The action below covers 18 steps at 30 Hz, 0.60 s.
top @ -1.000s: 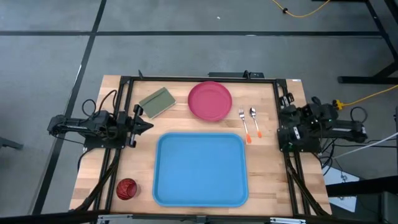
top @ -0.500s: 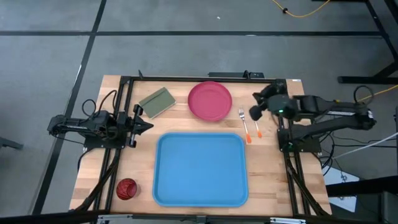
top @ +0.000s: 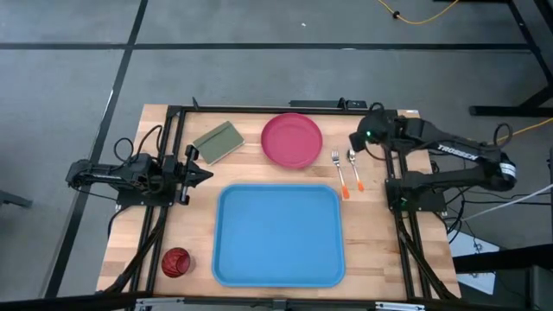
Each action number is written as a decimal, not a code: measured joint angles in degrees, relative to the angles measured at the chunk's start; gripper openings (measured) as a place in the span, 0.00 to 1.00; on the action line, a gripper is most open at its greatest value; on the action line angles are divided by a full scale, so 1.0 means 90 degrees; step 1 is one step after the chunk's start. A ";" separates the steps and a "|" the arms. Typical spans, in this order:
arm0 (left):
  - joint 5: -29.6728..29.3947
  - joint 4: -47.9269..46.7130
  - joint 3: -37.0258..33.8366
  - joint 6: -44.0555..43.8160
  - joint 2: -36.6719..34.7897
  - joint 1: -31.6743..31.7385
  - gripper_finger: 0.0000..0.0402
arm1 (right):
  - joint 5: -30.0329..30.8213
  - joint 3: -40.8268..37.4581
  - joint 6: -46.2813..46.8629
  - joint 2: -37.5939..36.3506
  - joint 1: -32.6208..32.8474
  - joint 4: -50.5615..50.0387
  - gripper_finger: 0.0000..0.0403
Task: Pick and place plate/cup/fork/spoon on tray
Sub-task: Put the orange spoon on the right of the blue tray
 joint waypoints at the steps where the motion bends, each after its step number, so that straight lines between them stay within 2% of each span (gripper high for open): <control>1: 0.0001 0.0000 0.0000 0.0001 0.0000 0.0000 0.00 | -0.0165 0.0001 -0.0052 0.0029 -0.0137 0.0017 0.09; 10: -0.0015 0.0000 0.0000 0.0040 0.0000 0.0000 0.00 | -0.1360 -0.0161 -0.0633 0.0660 -0.0853 0.0149 0.09; 18: -0.0017 -0.0004 0.0000 0.0168 0.0000 0.0000 0.00 | -0.2488 -0.1653 -0.0259 0.0697 -0.0944 0.0976 0.09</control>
